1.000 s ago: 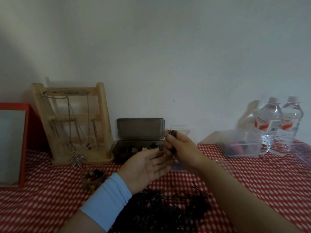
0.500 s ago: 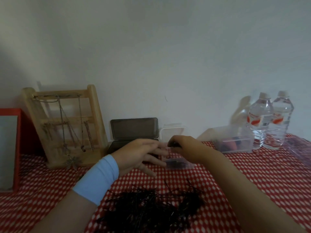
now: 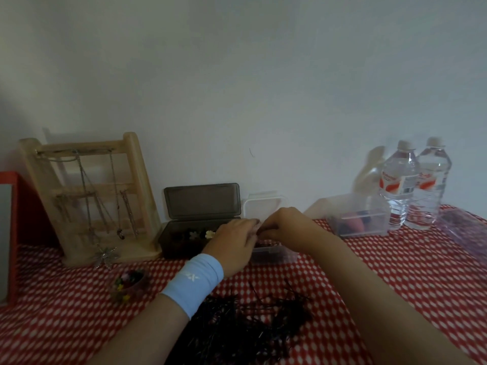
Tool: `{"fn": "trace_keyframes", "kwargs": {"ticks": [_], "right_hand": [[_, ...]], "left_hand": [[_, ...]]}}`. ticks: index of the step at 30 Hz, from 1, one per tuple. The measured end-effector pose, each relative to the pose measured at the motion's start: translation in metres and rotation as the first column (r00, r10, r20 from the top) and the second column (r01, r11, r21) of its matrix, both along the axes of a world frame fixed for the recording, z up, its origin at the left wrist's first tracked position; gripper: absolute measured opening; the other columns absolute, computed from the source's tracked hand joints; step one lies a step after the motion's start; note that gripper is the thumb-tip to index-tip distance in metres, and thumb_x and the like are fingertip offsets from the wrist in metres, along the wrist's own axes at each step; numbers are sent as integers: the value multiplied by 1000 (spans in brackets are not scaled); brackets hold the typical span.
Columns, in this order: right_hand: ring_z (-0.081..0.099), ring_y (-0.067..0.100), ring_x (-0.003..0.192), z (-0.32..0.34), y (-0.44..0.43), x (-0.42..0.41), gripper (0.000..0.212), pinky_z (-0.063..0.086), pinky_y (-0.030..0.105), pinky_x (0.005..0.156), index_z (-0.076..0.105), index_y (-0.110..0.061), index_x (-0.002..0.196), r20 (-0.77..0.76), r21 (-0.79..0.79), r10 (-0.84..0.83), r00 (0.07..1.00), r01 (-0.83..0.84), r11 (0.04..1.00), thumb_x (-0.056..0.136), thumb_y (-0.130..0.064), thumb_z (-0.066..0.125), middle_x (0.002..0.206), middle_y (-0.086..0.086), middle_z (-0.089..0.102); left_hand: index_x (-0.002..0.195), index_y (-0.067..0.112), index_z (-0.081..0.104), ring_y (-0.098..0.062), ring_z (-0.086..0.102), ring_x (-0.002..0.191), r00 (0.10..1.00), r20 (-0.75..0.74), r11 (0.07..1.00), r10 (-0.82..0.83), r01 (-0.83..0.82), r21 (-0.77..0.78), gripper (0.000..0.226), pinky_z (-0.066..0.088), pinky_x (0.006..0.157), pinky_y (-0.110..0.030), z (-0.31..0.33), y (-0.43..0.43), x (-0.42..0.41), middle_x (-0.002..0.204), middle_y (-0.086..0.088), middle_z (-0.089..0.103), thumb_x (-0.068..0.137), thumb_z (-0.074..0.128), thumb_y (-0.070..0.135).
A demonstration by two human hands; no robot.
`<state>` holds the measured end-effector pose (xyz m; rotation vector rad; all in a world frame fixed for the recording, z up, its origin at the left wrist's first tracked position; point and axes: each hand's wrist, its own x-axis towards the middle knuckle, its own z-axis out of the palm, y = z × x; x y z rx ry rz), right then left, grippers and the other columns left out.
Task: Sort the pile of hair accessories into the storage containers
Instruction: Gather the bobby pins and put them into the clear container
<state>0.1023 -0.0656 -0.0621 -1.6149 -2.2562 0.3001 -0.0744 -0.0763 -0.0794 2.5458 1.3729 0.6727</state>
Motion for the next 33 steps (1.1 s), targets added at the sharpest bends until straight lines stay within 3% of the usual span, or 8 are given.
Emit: {"fn": "trace_keyframes", "kwargs": {"ticks": [2, 6, 12, 15, 21, 25, 27, 33], "right_hand": [[67, 12, 97, -2, 0, -2, 28, 54, 31, 95, 73, -25, 120, 56, -54, -7, 998, 10, 998, 94, -33, 67, 115, -3, 73], [64, 10, 97, 1, -2, 0, 37, 50, 25, 94, 68, -23, 127, 54, -44, -34, 998, 36, 998, 91, -31, 71, 118, -4, 71], [60, 5, 86, 18, -15, -2, 19, 42, 14, 78, 77, -22, 109, 36, 38, 2, 999, -4, 999, 91, -24, 70, 107, -6, 73], [59, -1, 82, 24, -26, -1, 18, 41, 7, 75, 77, -22, 108, 34, 43, 27, 999, -29, 999, 92, -20, 69, 106, -7, 74], [62, -2, 86, 35, -69, 1, 18, 48, 20, 84, 77, -29, 104, 91, -132, 82, 992, -69, 989, 88, -24, 70, 98, -17, 71], [57, 10, 114, 25, -101, 2, 57, 44, 33, 105, 58, -34, 134, 339, -344, 115, 934, 9, 939, 80, -33, 76, 131, -11, 61], [53, 17, 122, 14, -110, 3, 67, 42, 41, 108, 52, -36, 137, 406, -387, 68, 911, 104, 916, 75, -37, 78, 135, -8, 57], [60, 15, 104, 4, -117, -12, 44, 48, 25, 90, 64, -26, 124, 299, -335, 97, 949, 9, 942, 82, -20, 76, 119, -5, 66]], "left_hand": [[146, 19, 39, -19, 39, 134, 997, 55, 998, 48, -50, 34, 43, 26, 112, -29, -2, 1, -4, 147, -1, 45, 103, 40, 23], [142, 25, 43, -15, 43, 130, 980, 187, 994, 65, -79, 69, 41, 32, 111, -29, -6, 4, -7, 142, 3, 49, 102, 42, 20], [130, 23, 54, -18, 50, 120, 998, -20, 998, -59, 59, 23, 31, 38, 105, -34, -9, -7, -10, 127, 2, 58, 101, 43, 29], [128, 22, 57, -13, 49, 118, 998, 25, 995, -52, 50, 84, 31, 39, 104, -33, -6, -9, -20, 125, 4, 58, 100, 47, 30], [99, 23, 63, -9, 57, 93, 991, 33, 991, -132, 131, 29, 14, 50, 87, -36, -1, -33, -30, 100, 9, 60, 94, 53, 31], [120, 31, 58, -11, 50, 116, 949, -192, 960, -249, 216, -179, 48, 44, 100, -33, -23, -49, -28, 119, 11, 52, 83, 52, 63], [133, 30, 52, -10, 40, 125, 936, -244, 956, -254, 204, -212, 66, 36, 108, -32, -31, -54, -28, 134, 9, 45, 80, 53, 70], [109, 19, 67, -14, 48, 107, 956, -202, 965, -212, 173, -195, 38, 40, 94, -27, -23, -63, -33, 107, 5, 48, 90, 57, 51]]}}
